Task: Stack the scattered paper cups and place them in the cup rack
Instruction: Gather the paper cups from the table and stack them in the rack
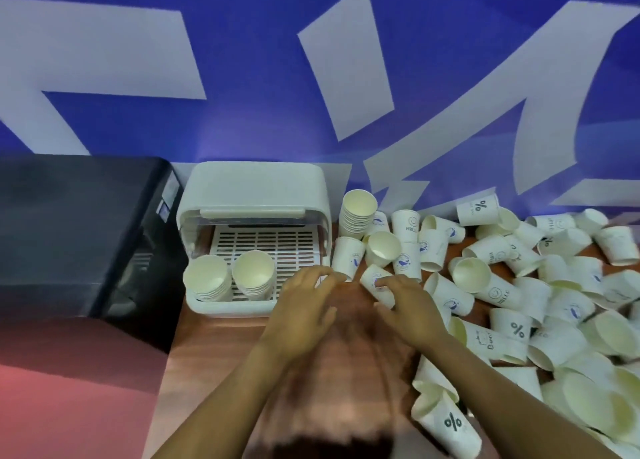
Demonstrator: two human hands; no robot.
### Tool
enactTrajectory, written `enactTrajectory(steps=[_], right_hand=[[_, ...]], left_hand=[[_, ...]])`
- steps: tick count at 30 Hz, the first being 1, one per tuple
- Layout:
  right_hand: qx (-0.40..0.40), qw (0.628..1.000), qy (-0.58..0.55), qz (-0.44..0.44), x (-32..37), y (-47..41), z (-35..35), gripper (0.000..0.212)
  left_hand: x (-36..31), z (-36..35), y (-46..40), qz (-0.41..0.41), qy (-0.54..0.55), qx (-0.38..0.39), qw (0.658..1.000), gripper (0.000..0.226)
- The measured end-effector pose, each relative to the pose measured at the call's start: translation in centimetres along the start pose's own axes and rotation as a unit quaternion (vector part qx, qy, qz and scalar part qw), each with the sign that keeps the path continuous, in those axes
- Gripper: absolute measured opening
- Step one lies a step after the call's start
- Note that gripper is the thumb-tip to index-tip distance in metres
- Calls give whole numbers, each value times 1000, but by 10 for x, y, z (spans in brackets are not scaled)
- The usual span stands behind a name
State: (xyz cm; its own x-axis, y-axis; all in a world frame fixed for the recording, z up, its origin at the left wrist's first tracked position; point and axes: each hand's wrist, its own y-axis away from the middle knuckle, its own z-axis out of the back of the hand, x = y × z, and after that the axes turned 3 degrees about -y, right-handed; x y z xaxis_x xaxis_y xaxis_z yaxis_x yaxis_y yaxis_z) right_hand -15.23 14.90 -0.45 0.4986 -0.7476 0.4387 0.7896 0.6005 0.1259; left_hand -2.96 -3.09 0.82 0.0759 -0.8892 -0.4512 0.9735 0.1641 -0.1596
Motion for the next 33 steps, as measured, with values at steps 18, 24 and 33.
enactTrajectory(steps=[18, 24, 33], right_hand=[[123, 987, 105, -22, -140, 4, 19, 74], [125, 988, 83, -25, -150, -4, 17, 71], [96, 995, 30, 4, -147, -8, 25, 69]], left_hand=[[-65, -107, -95, -37, -203, 236, 950, 69], [-61, -131, -109, -15, -259, 228, 939, 71], [-60, -130, -98, 59, -185, 199, 961, 63]])
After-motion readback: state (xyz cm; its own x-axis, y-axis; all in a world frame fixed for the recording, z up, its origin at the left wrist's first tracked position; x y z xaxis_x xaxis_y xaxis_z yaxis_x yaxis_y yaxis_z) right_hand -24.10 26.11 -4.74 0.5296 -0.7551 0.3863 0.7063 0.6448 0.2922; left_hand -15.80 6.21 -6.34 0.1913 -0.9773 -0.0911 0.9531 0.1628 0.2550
